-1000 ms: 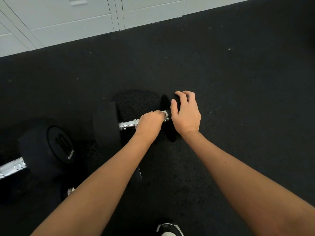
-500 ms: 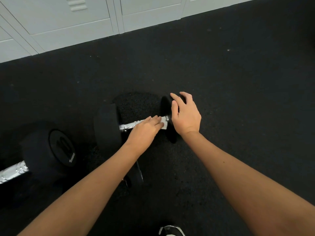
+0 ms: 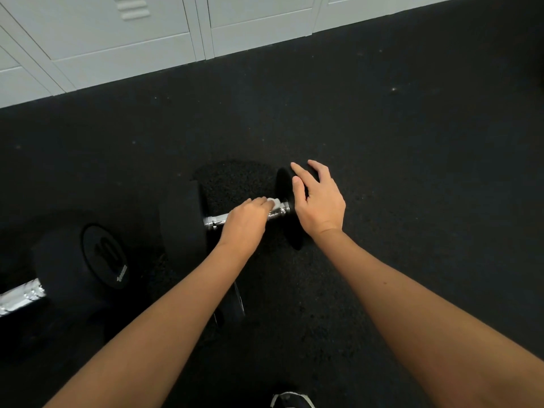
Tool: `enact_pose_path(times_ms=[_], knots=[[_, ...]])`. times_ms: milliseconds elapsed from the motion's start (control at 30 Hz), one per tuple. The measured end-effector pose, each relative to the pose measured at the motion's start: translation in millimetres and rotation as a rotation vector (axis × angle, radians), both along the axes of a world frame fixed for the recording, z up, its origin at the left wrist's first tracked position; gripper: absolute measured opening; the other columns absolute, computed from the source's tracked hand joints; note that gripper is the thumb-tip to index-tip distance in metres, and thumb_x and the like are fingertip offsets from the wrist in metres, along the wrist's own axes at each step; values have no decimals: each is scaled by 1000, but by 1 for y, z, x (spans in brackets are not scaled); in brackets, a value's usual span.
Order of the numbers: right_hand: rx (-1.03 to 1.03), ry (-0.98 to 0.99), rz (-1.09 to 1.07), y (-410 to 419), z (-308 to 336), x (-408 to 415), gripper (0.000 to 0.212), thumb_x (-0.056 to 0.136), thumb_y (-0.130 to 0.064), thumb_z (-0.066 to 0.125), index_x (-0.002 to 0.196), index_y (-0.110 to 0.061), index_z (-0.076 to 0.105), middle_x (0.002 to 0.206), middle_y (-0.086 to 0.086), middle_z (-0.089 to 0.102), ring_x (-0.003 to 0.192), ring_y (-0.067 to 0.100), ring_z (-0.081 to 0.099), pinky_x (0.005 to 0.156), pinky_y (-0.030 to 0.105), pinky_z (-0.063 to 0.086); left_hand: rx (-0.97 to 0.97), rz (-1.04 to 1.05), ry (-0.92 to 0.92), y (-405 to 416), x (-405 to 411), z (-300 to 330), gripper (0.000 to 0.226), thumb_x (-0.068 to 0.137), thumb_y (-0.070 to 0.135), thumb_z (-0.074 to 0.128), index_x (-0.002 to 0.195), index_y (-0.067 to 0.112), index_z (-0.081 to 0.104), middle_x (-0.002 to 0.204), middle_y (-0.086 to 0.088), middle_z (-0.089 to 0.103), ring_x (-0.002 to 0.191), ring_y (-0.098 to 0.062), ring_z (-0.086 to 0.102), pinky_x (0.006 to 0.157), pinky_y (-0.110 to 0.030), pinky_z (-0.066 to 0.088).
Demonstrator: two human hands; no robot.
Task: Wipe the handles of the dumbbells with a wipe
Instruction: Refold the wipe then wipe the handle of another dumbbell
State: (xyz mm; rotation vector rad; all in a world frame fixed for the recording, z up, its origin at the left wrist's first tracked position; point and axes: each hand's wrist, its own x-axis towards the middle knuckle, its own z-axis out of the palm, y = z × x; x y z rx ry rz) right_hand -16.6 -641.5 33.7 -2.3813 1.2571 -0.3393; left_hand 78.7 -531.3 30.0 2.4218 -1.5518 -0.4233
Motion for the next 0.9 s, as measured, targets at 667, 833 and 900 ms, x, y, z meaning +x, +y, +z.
enact_pose_path(times_ms=[667, 833, 900], knots=[[-5, -23, 18, 0, -1, -3, 37, 96, -37, 37, 130, -33, 51, 143, -6, 38, 115, 13, 49, 87, 32, 46, 23, -42, -10, -2, 1, -8, 50, 91, 3, 47, 138, 18, 40, 143, -4, 42, 129, -21, 42, 107, -30, 31], [2, -32, 11, -1, 0, 0, 37, 96, -37, 38, 129, -33, 52, 143, -6, 39, 114, 13, 50, 87, 33, 47, 142, -43, 32, -27, 3, -6, 49, 87, 5, 55, 133, 21, 47, 126, -2, 53, 109, -21, 56, 85, -31, 45], [-3, -37, 9, 0, -1, -1, 36, 96, -36, 38, 129, -33, 52, 142, -5, 39, 113, 14, 51, 87, 34, 48, 93, -150, 17, -10, 6, -8, 52, 89, 2, 51, 137, 20, 42, 141, -1, 43, 125, -20, 47, 99, -33, 42]])
